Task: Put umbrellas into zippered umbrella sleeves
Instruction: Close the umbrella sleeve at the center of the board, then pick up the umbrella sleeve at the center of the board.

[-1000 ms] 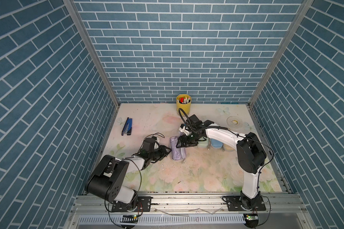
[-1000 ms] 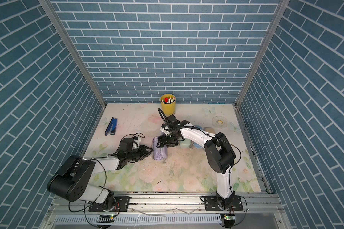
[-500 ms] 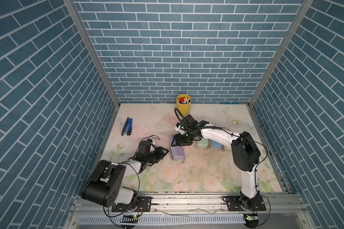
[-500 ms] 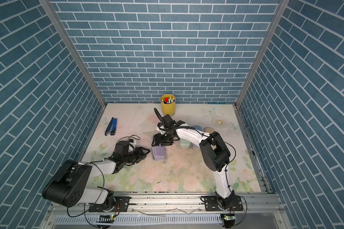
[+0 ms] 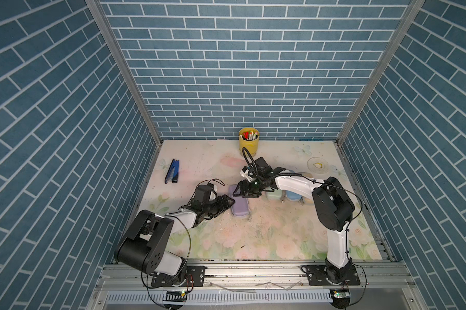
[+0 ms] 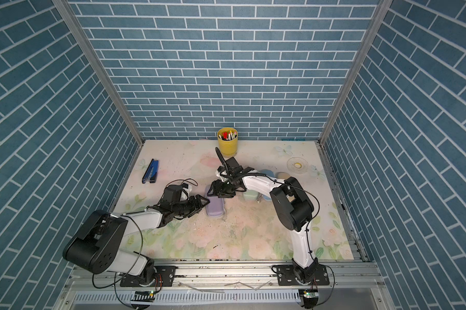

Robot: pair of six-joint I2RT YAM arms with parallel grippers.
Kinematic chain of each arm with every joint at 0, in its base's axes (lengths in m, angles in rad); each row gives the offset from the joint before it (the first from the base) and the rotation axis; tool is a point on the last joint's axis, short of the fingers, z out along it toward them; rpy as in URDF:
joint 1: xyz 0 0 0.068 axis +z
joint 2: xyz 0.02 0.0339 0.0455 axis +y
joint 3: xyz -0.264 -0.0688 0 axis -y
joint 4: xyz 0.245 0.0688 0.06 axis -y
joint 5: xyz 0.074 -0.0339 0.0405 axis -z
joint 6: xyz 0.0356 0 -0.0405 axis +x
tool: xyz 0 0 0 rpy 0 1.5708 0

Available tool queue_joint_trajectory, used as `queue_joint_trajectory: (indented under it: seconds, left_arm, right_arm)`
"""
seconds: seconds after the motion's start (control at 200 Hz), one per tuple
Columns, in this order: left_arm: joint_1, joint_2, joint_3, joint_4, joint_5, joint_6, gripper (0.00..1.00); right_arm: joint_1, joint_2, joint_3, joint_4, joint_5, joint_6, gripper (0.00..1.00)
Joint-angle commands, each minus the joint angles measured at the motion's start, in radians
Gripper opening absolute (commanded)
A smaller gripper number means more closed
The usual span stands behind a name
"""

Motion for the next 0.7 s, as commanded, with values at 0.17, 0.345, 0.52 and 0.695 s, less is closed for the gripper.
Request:
queue_joint_trajectory:
  seconds: [0.17, 0.345, 0.52, 0.695]
  left_arm:
    - [-0.001, 0.082, 0.046, -0.070, -0.001, 0.086, 0.63]
    - [0.022, 0.119, 0.038, -0.086, 0.004, 0.093, 0.52]
    - [0.025, 0.154, 0.035, -0.101, 0.001, 0.100, 0.50]
    - [0.024, 0.201, 0.041, -0.081, 0.012, 0.101, 0.46]
  right_arm:
    - [-0.105, 0.025, 0.014, -0.159, -0.032, -0.154, 0.76]
    - [-0.100, 0.095, 0.032, -0.089, -0.095, -0.115, 0.75]
    - [-0.092, 0.146, 0.025, -0.017, -0.141, -0.069, 0.73]
    - [-0.050, 0.221, 0.038, 0.052, -0.190, -0.013, 0.67]
